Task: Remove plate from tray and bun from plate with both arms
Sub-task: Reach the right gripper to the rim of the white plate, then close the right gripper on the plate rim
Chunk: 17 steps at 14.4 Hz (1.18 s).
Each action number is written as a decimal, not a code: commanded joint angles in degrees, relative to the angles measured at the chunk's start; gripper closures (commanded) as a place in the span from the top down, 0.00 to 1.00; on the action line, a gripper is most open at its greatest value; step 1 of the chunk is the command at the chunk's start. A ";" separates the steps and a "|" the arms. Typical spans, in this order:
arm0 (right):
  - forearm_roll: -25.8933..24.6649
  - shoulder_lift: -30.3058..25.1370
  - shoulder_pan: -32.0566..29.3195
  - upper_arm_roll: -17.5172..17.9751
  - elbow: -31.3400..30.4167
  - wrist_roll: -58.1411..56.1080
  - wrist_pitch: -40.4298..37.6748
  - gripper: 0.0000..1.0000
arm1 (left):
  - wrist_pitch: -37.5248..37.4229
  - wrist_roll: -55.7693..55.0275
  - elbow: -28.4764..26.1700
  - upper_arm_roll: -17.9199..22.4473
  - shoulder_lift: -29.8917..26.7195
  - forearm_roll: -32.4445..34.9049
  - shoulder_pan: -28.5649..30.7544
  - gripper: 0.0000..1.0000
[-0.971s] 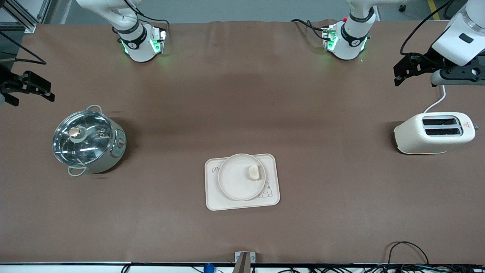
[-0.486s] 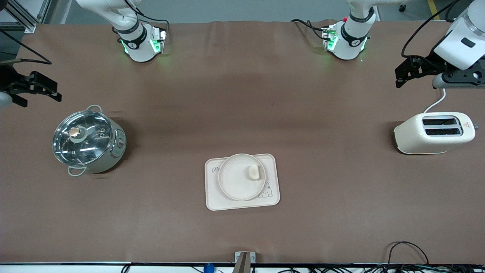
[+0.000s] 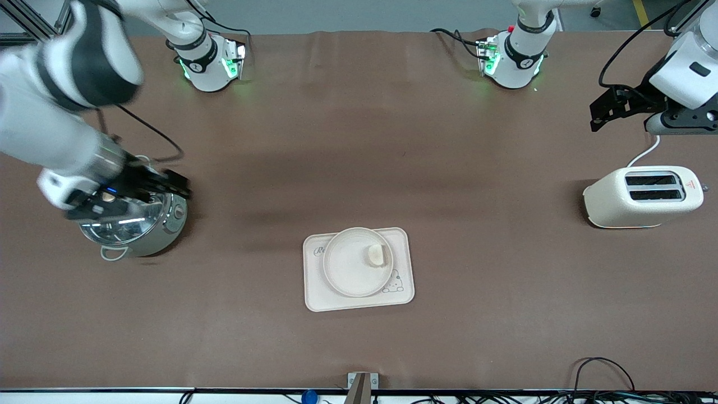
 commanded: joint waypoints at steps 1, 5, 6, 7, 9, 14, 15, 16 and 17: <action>0.85 9.71 -0.24 6.69 1.95 10.46 11.89 1.00 | -1.39 1.04 1.07 0.04 1.09 -0.83 0.31 1.00; 0.33 23.61 3.88 10.85 6.34 21.65 29.41 1.00 | -1.30 0.95 0.02 0.04 1.62 -0.74 0.31 1.00; 0.24 26.51 5.19 10.85 7.83 22.27 31.61 1.00 | -1.30 0.95 0.02 0.04 1.80 -0.82 0.31 1.00; 0.15 29.15 6.25 10.85 9.59 22.97 32.77 1.00 | -1.30 0.95 0.02 0.04 2.15 -0.83 0.31 1.00; -0.03 33.55 7.92 10.67 14.07 24.20 33.39 1.00 | -1.12 0.86 0.02 0.04 3.29 -0.74 0.83 1.00; -2.56 37.95 8.90 10.59 15.06 24.03 37.95 0.70 | 0.11 0.77 -0.33 0.04 4.79 -0.74 1.01 1.00; -5.36 38.48 8.90 10.59 14.97 24.12 39.01 0.46 | 0.37 0.77 -0.33 0.04 4.88 -0.74 1.01 1.00; -7.04 38.49 8.90 10.67 14.97 24.38 39.54 0.04 | 0.37 0.77 -0.33 0.04 4.88 -0.74 1.01 1.00; -7.06 38.40 8.81 10.67 14.97 24.38 39.55 0.00 | 0.37 0.77 -0.33 0.04 4.88 -0.74 1.01 1.00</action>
